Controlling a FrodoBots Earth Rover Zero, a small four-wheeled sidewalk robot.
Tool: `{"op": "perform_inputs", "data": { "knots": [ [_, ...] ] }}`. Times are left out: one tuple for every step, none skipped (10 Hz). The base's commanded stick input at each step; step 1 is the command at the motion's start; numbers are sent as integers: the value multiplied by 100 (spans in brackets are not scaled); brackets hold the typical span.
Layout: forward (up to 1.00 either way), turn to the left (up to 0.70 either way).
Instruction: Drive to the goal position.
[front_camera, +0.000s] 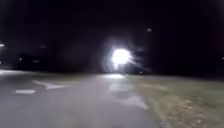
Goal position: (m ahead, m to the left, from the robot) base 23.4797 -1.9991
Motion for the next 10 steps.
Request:
{"op": "perform_inputs", "data": {
  "knots": [
    [65,29],
    [82,19],
    [90,5],
    [92,0],
    [93,0],
    [98,0],
    [100,0],
    [100,0],
    [100,0],
    [100,0]
  ]
}}
